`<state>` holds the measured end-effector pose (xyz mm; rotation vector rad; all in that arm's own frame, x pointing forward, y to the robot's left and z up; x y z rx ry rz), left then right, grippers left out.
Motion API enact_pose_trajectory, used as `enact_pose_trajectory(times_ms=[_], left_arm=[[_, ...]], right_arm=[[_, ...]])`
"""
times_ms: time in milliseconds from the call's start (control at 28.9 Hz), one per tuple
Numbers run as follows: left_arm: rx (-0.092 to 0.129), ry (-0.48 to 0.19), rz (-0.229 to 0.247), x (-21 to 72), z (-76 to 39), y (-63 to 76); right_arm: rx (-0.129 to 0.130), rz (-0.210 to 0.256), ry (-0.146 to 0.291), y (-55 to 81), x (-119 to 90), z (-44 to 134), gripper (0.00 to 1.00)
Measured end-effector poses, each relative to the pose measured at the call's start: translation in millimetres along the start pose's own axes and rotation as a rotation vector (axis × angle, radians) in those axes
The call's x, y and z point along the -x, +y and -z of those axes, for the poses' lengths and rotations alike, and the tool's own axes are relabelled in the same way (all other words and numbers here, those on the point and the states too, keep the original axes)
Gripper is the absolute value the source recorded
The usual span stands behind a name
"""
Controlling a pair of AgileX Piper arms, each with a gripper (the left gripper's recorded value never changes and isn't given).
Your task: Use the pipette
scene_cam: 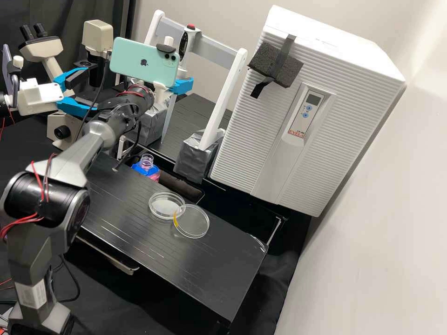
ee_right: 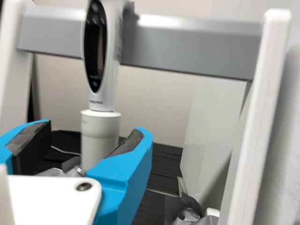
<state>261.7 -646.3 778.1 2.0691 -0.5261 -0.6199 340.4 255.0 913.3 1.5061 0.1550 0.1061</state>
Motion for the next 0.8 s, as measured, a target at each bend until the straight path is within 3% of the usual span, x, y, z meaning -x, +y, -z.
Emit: enact_pose_trajectory(times_ms=[69, 173, 311, 415, 450, 554, 623, 796], left_arm=[[-0.016, 0.006, -0.002, -0.1, -1.2, -0.1], [-0.034, 0.033, -0.014, 0.3, -4.1, -0.3], [-0.094, 0.064, -0.044, 3.3, -9.7, -1.6], [-0.117, 0.069, -0.082, 5.9, -12.6, -1.1], [-0.122, 0.068, -0.101, 7.1, -13.5, -1.2], [-0.125, 0.081, -0.184, 11.2, -11.8, -2.7], [-0.11, 0.108, -0.193, 14.1, -10.3, -5.7], [-0.128, 0.158, -0.184, 15.3, -7.4, -9.2]], right_arm=[[0.007, -0.028, 0.007, 0.7, 9.2, 0.0, 1.0], [0.002, -0.111, 0.001, -1.2, 28.4, -3.9, 1.0], [0.011, -0.232, 0.008, -11.2, 54.8, -9.8, 1.0], [0.013, -0.32, 0.001, -19.9, 70.0, -16.4, 1.0], [0.017, -0.328, 0.003, -23.7, 74.2, -18.7, 1.0], [0.0, -0.366, 0.006, -32.9, 86.2, -28.3, 1.0], [-0.028, -0.404, 0.034, -39.8, 95.3, -35.4, 1.0], [-0.071, -0.477, 0.077, -48.9, 112.1, -44.4, 1.0]])
